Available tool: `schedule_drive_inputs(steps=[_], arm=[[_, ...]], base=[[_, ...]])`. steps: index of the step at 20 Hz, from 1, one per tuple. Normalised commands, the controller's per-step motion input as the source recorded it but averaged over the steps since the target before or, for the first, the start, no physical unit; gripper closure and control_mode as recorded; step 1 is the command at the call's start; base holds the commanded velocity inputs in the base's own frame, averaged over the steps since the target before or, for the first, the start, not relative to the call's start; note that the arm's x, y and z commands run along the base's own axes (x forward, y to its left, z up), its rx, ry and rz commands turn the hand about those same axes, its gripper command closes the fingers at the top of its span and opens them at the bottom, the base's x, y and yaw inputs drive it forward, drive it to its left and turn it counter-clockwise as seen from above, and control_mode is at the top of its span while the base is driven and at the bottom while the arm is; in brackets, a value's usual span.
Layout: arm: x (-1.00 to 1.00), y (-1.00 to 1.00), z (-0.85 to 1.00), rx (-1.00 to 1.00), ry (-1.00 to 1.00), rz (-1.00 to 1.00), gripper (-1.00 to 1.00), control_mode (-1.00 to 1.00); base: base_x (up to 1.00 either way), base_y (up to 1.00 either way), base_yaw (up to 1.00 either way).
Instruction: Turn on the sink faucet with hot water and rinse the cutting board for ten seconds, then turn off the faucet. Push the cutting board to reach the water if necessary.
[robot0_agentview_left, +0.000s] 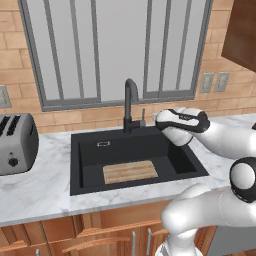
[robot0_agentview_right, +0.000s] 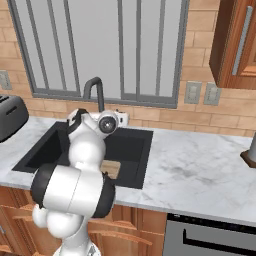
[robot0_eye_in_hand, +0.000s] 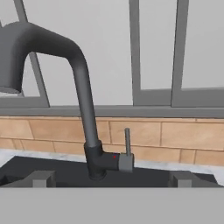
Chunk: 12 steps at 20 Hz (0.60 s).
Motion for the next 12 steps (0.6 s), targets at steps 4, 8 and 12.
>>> schedule_drive_inputs(steps=[4,8,12], arm=[[0.31,0.0,-0.17,0.0,-0.03,0.0,-1.0,-1.0],[0.31,0.0,-0.19,0.0,-0.03,0.0,-1.0,-1.0],[0.28,0.0,-0.2,0.0,-0.03,0.0,-1.0,-1.0]], base=[[0.0,0.0,0.0],[0.0,0.0,0.0],[0.0,0.0,0.0]])
